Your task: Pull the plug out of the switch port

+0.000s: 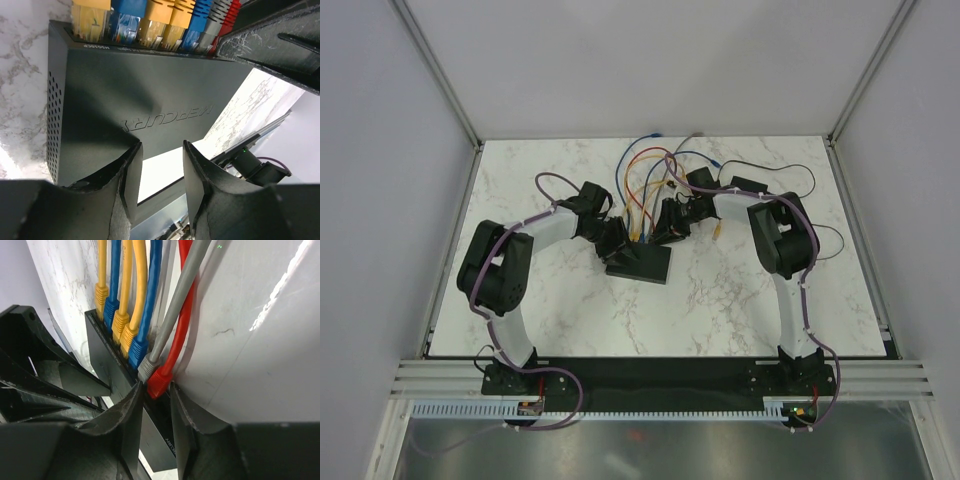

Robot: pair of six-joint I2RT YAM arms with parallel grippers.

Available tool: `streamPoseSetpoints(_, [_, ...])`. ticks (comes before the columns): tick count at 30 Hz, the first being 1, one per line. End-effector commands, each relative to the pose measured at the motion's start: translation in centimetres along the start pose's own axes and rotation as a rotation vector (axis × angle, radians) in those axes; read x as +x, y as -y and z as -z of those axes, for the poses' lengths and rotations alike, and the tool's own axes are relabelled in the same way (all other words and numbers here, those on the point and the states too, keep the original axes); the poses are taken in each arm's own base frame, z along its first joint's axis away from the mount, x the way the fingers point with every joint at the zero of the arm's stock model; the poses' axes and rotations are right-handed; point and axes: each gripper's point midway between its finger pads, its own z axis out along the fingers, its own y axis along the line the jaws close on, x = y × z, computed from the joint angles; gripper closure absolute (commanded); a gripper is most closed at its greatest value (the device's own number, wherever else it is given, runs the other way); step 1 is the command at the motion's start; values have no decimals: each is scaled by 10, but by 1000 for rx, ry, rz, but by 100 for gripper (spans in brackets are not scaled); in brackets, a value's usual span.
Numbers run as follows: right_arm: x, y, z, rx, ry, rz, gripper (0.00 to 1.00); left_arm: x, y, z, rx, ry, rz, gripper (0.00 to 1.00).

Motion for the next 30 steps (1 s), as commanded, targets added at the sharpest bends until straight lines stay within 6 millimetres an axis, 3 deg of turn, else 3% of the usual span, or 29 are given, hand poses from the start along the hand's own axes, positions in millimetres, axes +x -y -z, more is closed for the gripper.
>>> streamPoseSetpoints(1, [-7,11,-6,-1,23,-31,64,7,-23,-11,-85,-17,81,54])
streamPoseSetpoints(11, [-2,22,-6,-39,25,-102,80,8,-25,-12,-90,-24,87,54])
streamPoseSetpoints(13, [1,25,-7,-37,19,-100,90,10,-26,-14,-91,-34,100,54])
streamPoseSetpoints(14, [3,30,-10,-30,15,-109,100,12,-25,-15,-87,-41,106,54])
streamPoseSetpoints(19, [1,49,-14,45,78,-154,100,16,-31,-20,-106,-67,159,52])
streamPoseSetpoints(21, [-17,47,-6,83,191,-125,100,20,-35,-22,-120,-81,187,51])
streamPoseSetpoints(26, [-39,50,8,150,353,-80,100,29,-46,-28,-145,-117,243,51])
streamPoseSetpoints(30, [-37,53,-7,99,305,-141,100,30,-50,-30,-153,-126,255,51])
